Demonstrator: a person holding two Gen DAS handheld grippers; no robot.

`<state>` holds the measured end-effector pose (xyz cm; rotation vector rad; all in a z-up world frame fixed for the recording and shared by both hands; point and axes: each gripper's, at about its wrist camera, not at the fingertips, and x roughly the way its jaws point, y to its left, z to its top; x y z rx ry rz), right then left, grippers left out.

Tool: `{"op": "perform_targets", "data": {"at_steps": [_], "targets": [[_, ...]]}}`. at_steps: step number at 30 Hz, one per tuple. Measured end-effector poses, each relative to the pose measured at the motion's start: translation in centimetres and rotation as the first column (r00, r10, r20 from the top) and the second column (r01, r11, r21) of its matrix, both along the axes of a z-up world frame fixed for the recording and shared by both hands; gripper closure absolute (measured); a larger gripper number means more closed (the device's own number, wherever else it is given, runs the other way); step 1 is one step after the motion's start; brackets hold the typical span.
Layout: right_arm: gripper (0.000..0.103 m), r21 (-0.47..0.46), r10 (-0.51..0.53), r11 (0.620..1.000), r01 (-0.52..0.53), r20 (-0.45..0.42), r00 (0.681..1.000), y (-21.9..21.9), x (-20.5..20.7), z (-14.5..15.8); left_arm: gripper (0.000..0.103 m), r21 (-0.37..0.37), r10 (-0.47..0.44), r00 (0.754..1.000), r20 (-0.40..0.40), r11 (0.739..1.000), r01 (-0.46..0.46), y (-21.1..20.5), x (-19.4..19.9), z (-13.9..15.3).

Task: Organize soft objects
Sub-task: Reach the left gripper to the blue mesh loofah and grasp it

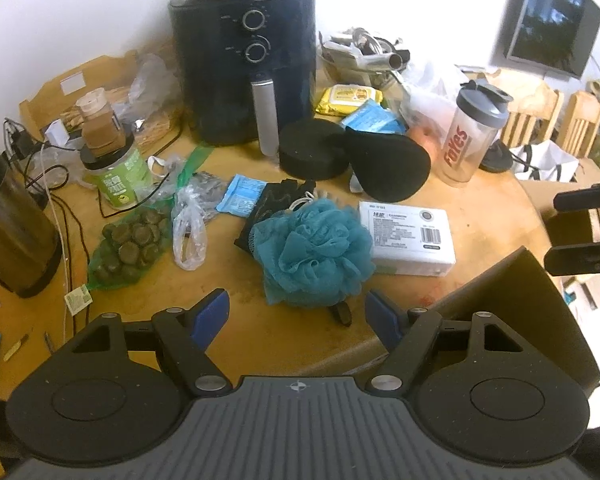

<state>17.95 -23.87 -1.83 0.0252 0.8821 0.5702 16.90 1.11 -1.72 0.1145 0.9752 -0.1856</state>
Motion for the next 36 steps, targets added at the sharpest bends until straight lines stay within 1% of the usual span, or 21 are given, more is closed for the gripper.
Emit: {"op": "perform_targets", "data": {"at_steps": [14,23,28,30,36], "targets": [[0.000,0.011,-0.074,0.997,0.074,-0.022,0.997,-1.1,-0.4,0.0,0.028,0.033,-0.117,0.992,-0.040,0.992,0.118,-1.3,4.7,-1.7],[0.000,0.018,-0.144,0.989,0.145,-0.044,0.989,-2.7,-1.0,-0.3,0.028,0.068,-0.195,0.974,-0.112,0.977,0.204,-2.7,8.0,-3.4],[0.000,0.015,-0.175,0.984,0.176,-0.049,0.983,-3.4,-1.5,-0.4,0.028,0.098,-0.231,0.958,-0.171,0.963,0.250,-3.9,9.9,-4.7],[0.000,0.016,-0.188,0.982,0.189,-0.052,0.981,-3.7,-1.7,-0.5,0.029,0.097,-0.248,0.949,-0.194,0.958,0.270,-4.3,10.6,-5.3],[0.000,0.017,-0.224,0.974,0.225,-0.056,0.973,-4.5,-2.2,-0.5,0.029,0.095,-0.244,0.939,-0.244,0.957,0.273,-5.0,12.4,-7.2]]}}
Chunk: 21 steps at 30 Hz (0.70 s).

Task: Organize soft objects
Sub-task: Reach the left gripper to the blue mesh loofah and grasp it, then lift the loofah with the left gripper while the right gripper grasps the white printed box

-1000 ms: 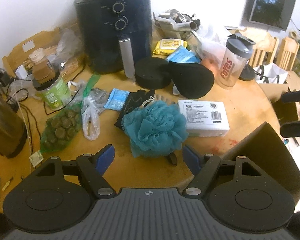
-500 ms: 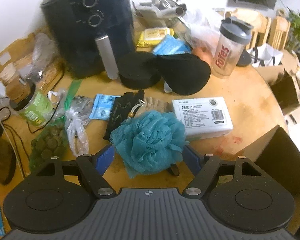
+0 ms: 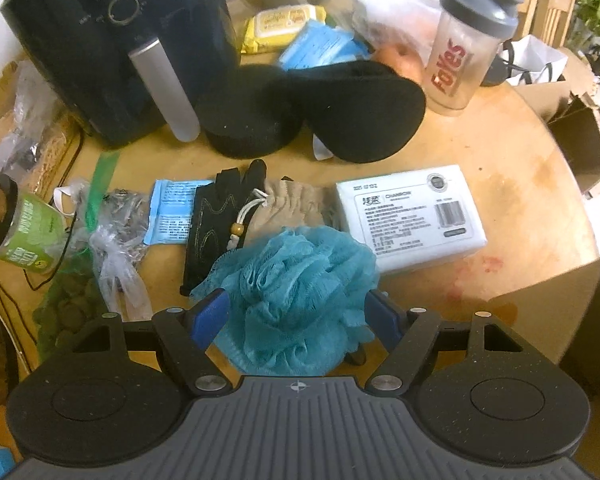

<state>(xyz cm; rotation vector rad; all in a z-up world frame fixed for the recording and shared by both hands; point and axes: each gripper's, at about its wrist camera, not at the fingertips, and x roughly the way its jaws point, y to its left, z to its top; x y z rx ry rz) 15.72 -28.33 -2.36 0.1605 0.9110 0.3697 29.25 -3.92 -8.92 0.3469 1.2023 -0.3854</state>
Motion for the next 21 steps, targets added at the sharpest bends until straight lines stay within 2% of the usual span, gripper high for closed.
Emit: {"op": "perform_targets", "data": {"at_steps": [7,13,16,21], "targets": [[0.000,0.003,-0.038,0.999,0.038,-0.008,0.999,-0.9,-0.6,-0.1,0.029,0.024,0.017,0.999,-0.043,1.000,-0.016,-0.1,1.3,-1.7],[0.000,0.007,-0.054,0.999,0.054,-0.016,0.998,-1.4,-0.8,-0.2,0.034,0.016,0.031,0.998,-0.054,0.999,-0.030,0.0,1.7,-2.1],[0.000,0.007,-0.051,0.999,0.051,-0.016,0.999,-1.3,-0.8,-0.3,0.042,0.017,0.040,0.998,-0.053,0.999,-0.039,0.1,1.8,-2.2],[0.000,0.008,-0.044,0.999,0.044,-0.015,0.999,-1.3,-0.8,-0.2,0.070,-0.007,0.060,0.997,-0.054,0.998,-0.060,0.5,1.7,-2.0]]}}
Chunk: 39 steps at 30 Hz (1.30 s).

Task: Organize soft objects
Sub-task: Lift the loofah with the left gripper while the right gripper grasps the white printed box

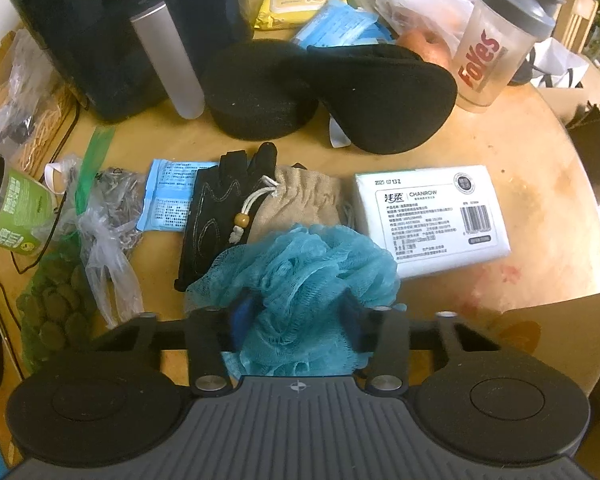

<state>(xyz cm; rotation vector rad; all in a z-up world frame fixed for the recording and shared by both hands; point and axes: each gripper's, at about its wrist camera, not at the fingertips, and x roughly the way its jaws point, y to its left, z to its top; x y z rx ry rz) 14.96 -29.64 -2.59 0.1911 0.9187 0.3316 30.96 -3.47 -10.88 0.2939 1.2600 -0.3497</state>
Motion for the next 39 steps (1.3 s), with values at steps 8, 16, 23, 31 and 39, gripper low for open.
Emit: {"op": "perform_targets", "data": {"at_steps": [8,16,23,31,39], "targets": [[0.000,0.008,0.014,1.000,-0.014,-0.002,1.000,0.1,0.2,-0.1,0.084,-0.035,0.034,0.999,0.009,0.999,-0.034,0.7,-0.1,0.8],[0.000,0.002,0.036,0.999,-0.036,-0.006,0.999,0.1,0.7,-0.1,0.086,-0.088,0.053,0.994,0.090,0.995,-0.045,1.1,-1.5,3.1],[0.000,-0.005,0.084,0.996,-0.084,-0.005,0.996,0.6,1.7,-0.1,0.086,-0.142,0.070,0.985,0.157,0.989,-0.048,1.7,-3.2,5.5],[0.000,-0.030,0.152,0.988,-0.152,-0.012,0.988,1.4,3.6,-0.2,0.087,-0.198,0.146,0.966,0.213,0.975,-0.104,3.2,-5.2,8.1],[0.000,-0.075,0.229,0.970,-0.230,-0.026,0.973,2.7,5.9,-0.7,0.087,-0.251,0.205,0.941,0.270,0.958,-0.136,4.7,-7.2,10.8]]}}
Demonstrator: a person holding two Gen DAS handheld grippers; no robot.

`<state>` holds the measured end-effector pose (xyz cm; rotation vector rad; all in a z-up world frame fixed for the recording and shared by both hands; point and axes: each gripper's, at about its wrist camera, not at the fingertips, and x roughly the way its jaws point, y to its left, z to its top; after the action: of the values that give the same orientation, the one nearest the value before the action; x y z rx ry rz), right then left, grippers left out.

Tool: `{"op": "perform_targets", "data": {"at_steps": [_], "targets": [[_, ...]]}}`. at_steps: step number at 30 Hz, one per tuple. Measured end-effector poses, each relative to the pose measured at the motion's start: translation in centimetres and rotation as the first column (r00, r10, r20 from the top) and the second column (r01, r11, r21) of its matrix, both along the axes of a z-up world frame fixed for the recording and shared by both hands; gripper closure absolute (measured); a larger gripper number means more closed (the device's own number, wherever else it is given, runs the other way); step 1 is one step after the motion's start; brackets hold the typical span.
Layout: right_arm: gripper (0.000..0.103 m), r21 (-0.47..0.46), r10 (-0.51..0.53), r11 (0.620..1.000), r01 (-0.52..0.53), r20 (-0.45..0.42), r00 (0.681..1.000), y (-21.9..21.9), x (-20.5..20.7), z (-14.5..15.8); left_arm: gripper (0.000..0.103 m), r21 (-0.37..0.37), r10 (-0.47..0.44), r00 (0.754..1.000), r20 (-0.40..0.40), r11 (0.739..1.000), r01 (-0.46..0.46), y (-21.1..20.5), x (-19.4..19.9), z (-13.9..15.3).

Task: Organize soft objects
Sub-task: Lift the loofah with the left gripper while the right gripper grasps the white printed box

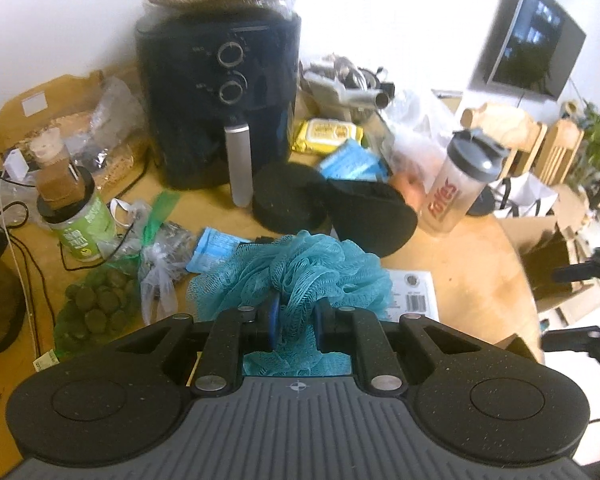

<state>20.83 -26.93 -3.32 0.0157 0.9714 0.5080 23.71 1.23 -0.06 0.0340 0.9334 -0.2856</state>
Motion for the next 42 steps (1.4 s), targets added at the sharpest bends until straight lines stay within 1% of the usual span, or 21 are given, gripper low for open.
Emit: {"op": "perform_targets", "data": {"at_steps": [7,14,18,24,27,30,36,40,42], "targets": [[0.000,-0.039,0.084,0.996,-0.084,-0.007,0.996,1.4,2.5,-0.8,0.087,-0.019,0.045,0.998,0.034,0.999,-0.044,1.0,-1.9,1.5],[0.000,-0.084,0.176,0.981,-0.177,-0.020,0.984,3.1,4.9,-2.1,0.087,-0.039,0.099,0.994,0.045,0.995,-0.097,2.2,-3.4,2.5],[0.000,-0.110,0.235,0.965,-0.237,-0.034,0.971,4.2,6.3,-3.1,0.087,-0.043,0.125,0.991,0.053,0.991,-0.123,2.9,-4.4,3.1],[0.000,-0.166,0.323,0.929,-0.330,-0.073,0.944,6.1,8.4,-5.5,0.087,-0.049,0.172,0.984,0.055,0.984,-0.169,4.0,-6.0,3.7],[0.000,-0.195,0.367,0.905,-0.379,-0.095,0.925,6.9,9.4,-6.7,0.087,-0.051,0.194,0.979,0.054,0.980,-0.192,4.6,-6.7,3.9],[0.000,-0.229,0.418,0.872,-0.432,-0.110,0.902,7.8,10.1,-7.8,0.087,-0.051,0.219,0.974,0.053,0.975,-0.216,5.0,-7.2,4.0],[0.000,-0.290,0.515,0.793,-0.536,-0.153,0.843,9.9,11.2,-10.0,0.087,-0.053,0.266,0.963,0.050,0.963,-0.263,5.9,-8.4,4.2],[0.000,-0.319,0.560,0.741,-0.591,-0.193,0.806,11.3,12.0,-11.8,0.087,-0.059,0.290,0.956,0.049,0.956,-0.287,6.3,-9.1,4.4],[0.000,-0.347,0.571,0.715,-0.607,-0.210,0.793,11.9,12.4,-12.7,0.087,-0.061,0.303,0.952,0.050,0.952,-0.300,6.5,-9.5,4.5]]}}
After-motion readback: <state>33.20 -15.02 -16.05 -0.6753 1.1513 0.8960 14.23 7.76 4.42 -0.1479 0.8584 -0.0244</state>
